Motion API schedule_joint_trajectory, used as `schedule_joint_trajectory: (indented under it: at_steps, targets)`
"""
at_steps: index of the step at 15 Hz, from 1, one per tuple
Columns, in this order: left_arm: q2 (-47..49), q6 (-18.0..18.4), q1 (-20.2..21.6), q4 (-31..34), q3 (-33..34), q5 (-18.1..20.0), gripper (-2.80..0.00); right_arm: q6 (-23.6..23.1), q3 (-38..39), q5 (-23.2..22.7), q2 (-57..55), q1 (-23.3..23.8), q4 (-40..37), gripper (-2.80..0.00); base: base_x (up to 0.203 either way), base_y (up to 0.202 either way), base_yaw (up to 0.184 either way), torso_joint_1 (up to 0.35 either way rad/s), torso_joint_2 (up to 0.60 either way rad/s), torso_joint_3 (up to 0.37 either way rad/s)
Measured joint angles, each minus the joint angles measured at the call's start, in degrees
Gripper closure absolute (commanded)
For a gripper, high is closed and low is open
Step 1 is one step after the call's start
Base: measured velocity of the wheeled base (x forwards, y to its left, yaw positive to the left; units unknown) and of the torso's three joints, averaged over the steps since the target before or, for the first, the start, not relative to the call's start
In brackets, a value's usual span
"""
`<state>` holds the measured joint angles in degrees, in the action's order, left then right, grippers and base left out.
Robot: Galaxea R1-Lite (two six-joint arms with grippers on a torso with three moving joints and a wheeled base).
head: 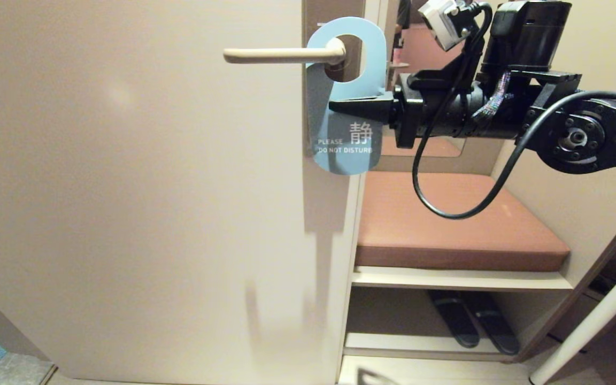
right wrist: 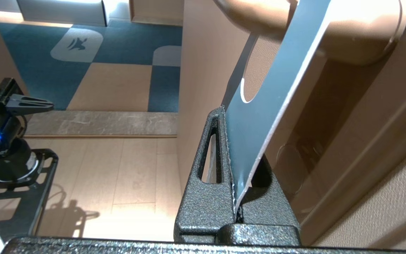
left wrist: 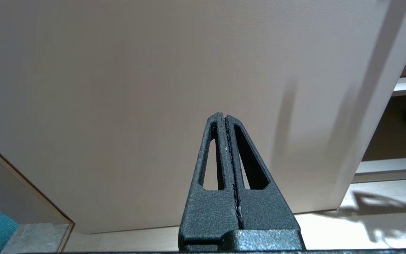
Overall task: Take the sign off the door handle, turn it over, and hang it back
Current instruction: Take down the sign
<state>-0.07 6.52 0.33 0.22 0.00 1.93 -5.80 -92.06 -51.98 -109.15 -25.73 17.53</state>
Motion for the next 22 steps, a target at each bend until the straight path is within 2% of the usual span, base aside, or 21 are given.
schedule_joint_trajectory:
  at_steps: [3,12,19,22]
  targets:
    - [0.0,0.0,0.0,0.02,0.0,-0.02,0.0,-0.01,4.0,0.64,1.13,-0.17,4.63,0.0,0.0,0.0,0.0,0.0,0.0,0.0]
    - [0.0,-0.02,0.0,0.04,0.0,0.0,0.0,-0.37,4.8,9.44,1.91,-4.6,4.92,0.0,0.0,0.0,0.0,0.0,0.0,0.0]
    - [0.0,0.0,0.0,0.02,0.0,-0.02,0.0,-0.53,4.78,20.48,1.01,-7.85,7.96,0.0,0.0,0.0,0.0,0.0,0.0,0.0]
    - [0.0,0.01,0.0,0.02,0.0,0.0,0.0,-3.28,4.78,23.9,0.83,-8.95,7.95,0.0,0.0,0.0,0.0,0.0,0.0,0.0]
